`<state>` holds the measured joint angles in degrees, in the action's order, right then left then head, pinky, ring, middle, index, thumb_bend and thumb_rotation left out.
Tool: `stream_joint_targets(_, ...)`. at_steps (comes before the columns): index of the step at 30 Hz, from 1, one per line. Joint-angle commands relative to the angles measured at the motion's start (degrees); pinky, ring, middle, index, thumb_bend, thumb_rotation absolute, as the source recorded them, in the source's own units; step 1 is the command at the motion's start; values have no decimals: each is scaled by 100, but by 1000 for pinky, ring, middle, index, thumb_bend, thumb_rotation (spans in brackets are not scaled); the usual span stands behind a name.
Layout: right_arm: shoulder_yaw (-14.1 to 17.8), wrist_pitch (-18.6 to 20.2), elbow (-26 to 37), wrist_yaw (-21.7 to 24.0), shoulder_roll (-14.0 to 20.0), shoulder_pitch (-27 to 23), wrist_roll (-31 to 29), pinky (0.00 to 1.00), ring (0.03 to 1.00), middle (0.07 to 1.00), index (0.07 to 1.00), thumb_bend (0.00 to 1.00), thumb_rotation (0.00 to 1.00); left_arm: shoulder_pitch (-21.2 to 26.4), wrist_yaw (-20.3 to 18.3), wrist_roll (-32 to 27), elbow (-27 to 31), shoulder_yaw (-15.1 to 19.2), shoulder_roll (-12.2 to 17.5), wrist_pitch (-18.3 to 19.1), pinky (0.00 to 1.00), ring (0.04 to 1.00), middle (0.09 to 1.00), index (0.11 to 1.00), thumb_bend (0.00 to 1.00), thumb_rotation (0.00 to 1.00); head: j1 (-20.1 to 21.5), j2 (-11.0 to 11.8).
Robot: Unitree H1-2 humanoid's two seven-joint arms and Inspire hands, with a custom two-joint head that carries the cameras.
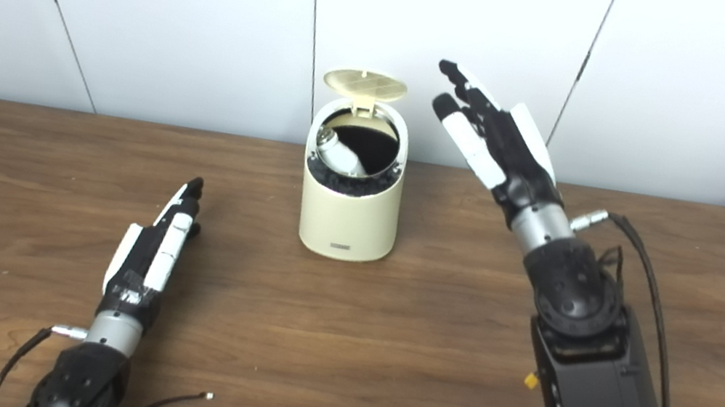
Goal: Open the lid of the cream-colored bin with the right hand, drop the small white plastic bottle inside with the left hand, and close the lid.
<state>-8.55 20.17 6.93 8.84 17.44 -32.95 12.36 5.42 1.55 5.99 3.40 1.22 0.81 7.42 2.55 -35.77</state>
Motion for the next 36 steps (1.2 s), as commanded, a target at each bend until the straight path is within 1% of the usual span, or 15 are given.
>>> stream_joint_targets(1,-67,-251,-15,62,91,-481,196,844,915,936,907,634,1000,-41,20,-56,-117,50,32,47,1000,1000,1000,1000,630,1000,32,0)
stream_joint_targets(3,-165,-234,-158,132,104,-680,340,826,901,929,905,633,1000,-76,36,-91,-142,65,13,13,1000,1000,1000,1000,623,1000,53,3)
stream_joint_targets(7,-331,-202,-374,169,88,-961,665,841,906,930,910,625,1000,-163,-2,-116,-204,21,8,-173,1000,1000,1000,1000,606,1000,61,4)
stream_joint_targets(9,-449,-247,-511,175,100,-1116,876,845,901,921,907,614,1000,-215,23,-100,-183,-6,-35,-164,1000,1000,1000,1000,601,1000,45,2)
stream_joint_targets(11,-494,-277,-585,210,106,-1207,970,848,897,913,897,607,1000,-237,49,-70,-170,-32,-66,-136,1000,1000,1000,1000,598,1000,35,7)
stream_joint_targets(12,-504,-251,-595,242,105,-1243,1000,865,899,898,868,600,1000,-239,69,-23,-161,-54,-75,-100,1000,1000,1000,1000,594,1000,35,1)
stream_joint_targets(14,-532,-232,-631,289,99,-1323,1077,881,902,886,840,597,1000,-241,104,76,-145,-102,-85,-51,1000,1000,1000,1000,587,1000,28,3)
stream_joint_targets(16,-579,-221,-664,352,117,-1387,1165,896,917,892,819,595,1000,-243,112,127,-117,-137,-97,5,1000,1000,1000,1000,579,1000,10,-1)
stream_joint_targets(19,-640,-253,-692,441,142,-1432,1259,897,935,909,811,584,1000,-237,123,146,-97,-164,-116,27,1000,1000,1000,1000,586,1000,-20,-7)
stream_joint_targets(24,-721,-514,-828,479,123,-1442,1374,876,917,887,803,576,1000,-214,160,169,-112,-168,-121,35,1000,1000,1000,1000,601,1000,-45,-5)
stream_joint_targets(29,-758,-601,-842,510,103,-1385,1443,879,927,902,823,577,1000,-194,161,131,-164,-170,-126,-33,1000,1000,1000,1000,612,1000,-76,4)
stream_joint_targets(33,-778,-741,-836,557,113,-1352,1451,848,911,894,820,570,1000,-178,173,171,-165,-181,-129,10,1000,1000,1000,1000,600,1000,-102,-4)
stream_joint_targets(36,-808,-686,-753,642,136,-1317,1521,852,918,912,822,576,1000,-168,189,162,-191,-175,-139,-27,1000,1000,1000,1000,612,1000,-105,-2)
